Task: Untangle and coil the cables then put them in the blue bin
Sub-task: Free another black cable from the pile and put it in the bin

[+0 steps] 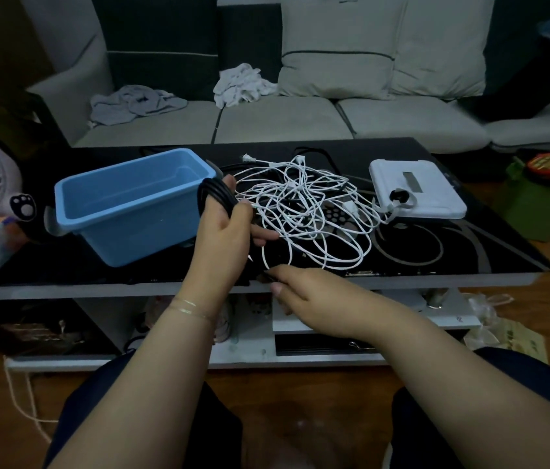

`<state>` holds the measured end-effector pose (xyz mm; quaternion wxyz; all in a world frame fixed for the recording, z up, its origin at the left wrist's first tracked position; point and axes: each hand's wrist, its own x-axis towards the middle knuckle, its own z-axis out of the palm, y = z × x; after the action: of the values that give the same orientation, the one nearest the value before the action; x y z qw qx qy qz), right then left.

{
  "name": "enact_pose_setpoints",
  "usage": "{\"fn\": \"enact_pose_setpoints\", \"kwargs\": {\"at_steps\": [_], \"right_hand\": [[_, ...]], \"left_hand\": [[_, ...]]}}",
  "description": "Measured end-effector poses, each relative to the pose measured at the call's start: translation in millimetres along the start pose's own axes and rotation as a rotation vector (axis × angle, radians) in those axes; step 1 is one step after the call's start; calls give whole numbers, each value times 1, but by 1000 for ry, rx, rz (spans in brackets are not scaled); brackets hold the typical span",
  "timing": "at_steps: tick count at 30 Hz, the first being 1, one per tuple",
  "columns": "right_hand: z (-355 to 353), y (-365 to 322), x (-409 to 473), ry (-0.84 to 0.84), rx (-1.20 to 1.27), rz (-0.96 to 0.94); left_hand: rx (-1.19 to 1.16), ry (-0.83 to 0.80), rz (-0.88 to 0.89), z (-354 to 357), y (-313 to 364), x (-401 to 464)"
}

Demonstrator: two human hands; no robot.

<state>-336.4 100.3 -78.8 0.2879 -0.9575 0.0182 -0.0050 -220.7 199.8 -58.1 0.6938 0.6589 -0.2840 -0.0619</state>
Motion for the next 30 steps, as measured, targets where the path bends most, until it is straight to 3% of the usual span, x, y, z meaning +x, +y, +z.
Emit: {"fn": "enact_pose_setpoints", "kwargs": {"at_steps": [6, 10, 12, 16, 23, 26, 30], "right_hand": [[-8, 2, -5, 119, -351, -120], [-16, -4, -9, 219, -374, -179], [-15, -6, -10, 244, -365, -182], [-12, -10, -9, 308, -345, -181], [-20, -3, -10, 465, -335, -10], [-21, -1, -6, 477, -284, 16], [-28, 9, -3, 458, 1, -50]], "left_hand": [[134, -176, -136, 0, -3, -5], [288, -380, -259, 4, -4, -9], [261, -494, -312, 6, -1, -13], [225, -565, -344, 7, 4, -16], [192, -791, -372, 12, 10, -29], [168, -781, -386, 14, 10, -27], [4, -751, -444, 10, 14, -23]]}}
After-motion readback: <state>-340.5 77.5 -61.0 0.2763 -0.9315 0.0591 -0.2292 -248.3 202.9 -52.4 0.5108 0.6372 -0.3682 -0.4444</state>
